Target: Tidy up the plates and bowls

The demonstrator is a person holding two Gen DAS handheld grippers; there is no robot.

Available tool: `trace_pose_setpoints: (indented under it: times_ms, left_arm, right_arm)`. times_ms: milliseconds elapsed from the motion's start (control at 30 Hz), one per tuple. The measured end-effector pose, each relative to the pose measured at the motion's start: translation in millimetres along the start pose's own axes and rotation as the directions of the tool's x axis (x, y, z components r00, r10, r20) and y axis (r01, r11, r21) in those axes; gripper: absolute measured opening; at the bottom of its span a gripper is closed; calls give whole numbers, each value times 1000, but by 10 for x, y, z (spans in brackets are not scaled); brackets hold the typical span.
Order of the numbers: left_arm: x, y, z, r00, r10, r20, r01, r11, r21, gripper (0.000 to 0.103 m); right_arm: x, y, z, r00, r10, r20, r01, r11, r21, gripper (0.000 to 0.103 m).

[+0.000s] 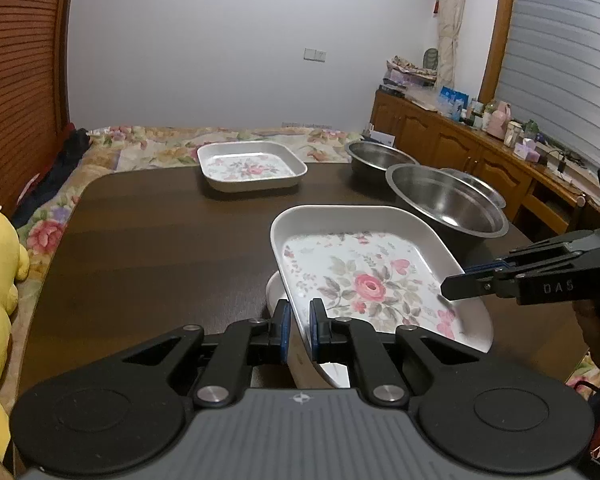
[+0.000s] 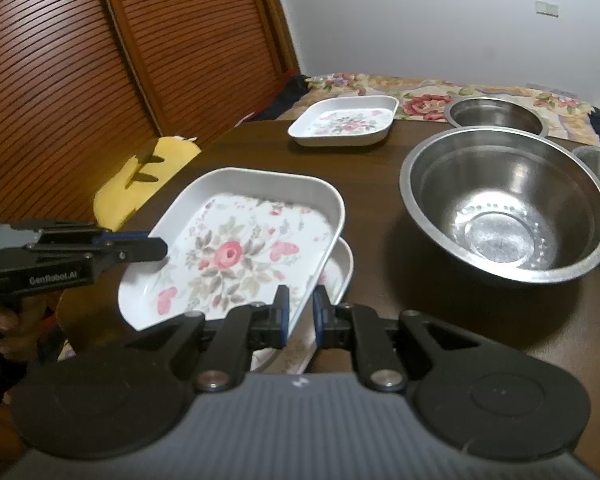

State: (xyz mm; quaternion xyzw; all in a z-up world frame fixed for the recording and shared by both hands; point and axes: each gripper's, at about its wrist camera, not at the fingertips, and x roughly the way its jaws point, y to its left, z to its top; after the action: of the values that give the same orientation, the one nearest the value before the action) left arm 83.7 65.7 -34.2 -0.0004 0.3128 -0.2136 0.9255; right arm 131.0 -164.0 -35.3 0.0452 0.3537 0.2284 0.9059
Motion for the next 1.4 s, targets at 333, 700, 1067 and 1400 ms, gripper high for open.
trace_pose_setpoints:
  times_ms: [333, 700, 1067, 1400]
  left_arm:
    - [103, -2, -74, 1000, 0, -25, 0, 1000, -16, 11]
    - [182, -10, -111, 999, 21, -42, -22, 1000, -10, 11]
    - [214, 35, -184, 998, 44, -49, -45, 999, -5, 11]
    - [220, 51, -195, 998, 41, -51, -41, 999, -10, 13]
  right_arm:
    - [-10, -64, -207, 997, -10, 80, 1, 994, 111, 14]
    - [44, -17, -250, 994, -38, 107, 27, 994, 104, 14]
    - [42, -40, -288, 992, -32, 124, 18, 993, 114, 14]
    - [37, -40, -302, 992, -32, 126, 18, 994, 111, 14]
